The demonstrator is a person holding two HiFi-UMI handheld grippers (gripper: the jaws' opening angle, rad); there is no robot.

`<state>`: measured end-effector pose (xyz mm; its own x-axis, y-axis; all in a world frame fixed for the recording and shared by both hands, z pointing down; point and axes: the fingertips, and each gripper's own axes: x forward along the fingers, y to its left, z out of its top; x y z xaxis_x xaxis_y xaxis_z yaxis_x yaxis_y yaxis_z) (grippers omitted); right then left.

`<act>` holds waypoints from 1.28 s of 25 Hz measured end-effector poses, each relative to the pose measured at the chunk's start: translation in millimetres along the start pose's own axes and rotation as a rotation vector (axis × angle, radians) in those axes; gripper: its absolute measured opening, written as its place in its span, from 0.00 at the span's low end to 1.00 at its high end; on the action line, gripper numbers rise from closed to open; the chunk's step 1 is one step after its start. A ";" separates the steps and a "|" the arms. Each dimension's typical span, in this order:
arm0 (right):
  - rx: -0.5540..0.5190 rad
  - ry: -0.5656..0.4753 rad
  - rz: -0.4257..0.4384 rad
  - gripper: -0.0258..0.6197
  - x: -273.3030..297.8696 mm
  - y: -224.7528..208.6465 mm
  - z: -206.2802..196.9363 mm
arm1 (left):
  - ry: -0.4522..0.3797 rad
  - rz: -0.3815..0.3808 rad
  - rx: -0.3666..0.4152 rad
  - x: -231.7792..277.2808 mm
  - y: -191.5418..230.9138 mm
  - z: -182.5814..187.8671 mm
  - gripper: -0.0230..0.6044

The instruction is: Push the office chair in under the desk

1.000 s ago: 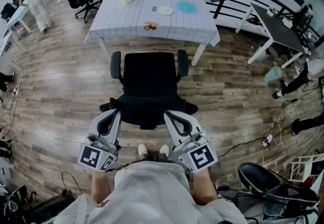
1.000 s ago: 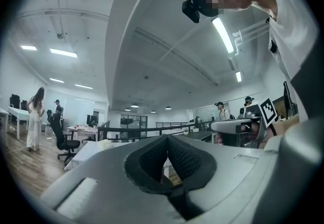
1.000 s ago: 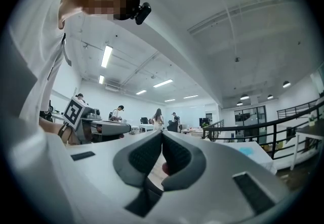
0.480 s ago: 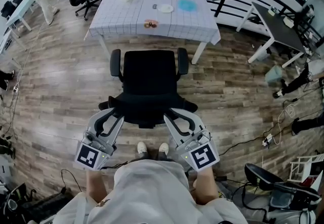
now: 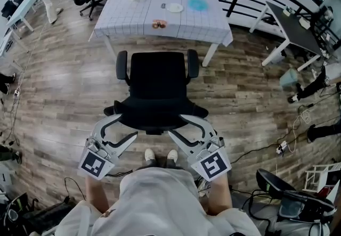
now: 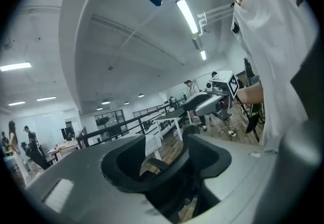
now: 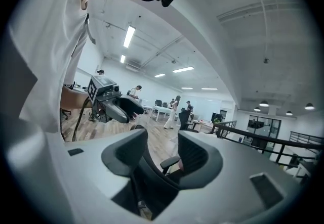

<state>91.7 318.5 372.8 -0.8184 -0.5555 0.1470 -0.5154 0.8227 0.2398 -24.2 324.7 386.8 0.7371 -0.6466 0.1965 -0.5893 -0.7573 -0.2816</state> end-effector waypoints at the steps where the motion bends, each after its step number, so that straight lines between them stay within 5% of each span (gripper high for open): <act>1: -0.005 0.013 0.012 0.38 0.9 2.1 -2.5 | 0.019 -0.009 0.007 0.5 -1.4 -3.2 0.47; 10: -0.158 0.153 0.113 0.57 18.0 19.4 -30.2 | 0.094 -0.058 0.149 15.8 -9.3 -26.0 0.57; 32: -0.163 0.265 0.185 0.60 41.7 16.6 -64.6 | 0.184 -0.072 0.207 44.3 -6.7 -56.3 0.63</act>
<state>65.4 301.3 444.8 -0.7887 -0.4283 0.4411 -0.2997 0.8943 0.3323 -6.3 296.0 450.3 0.6909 -0.6119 0.3851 -0.4435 -0.7793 -0.4427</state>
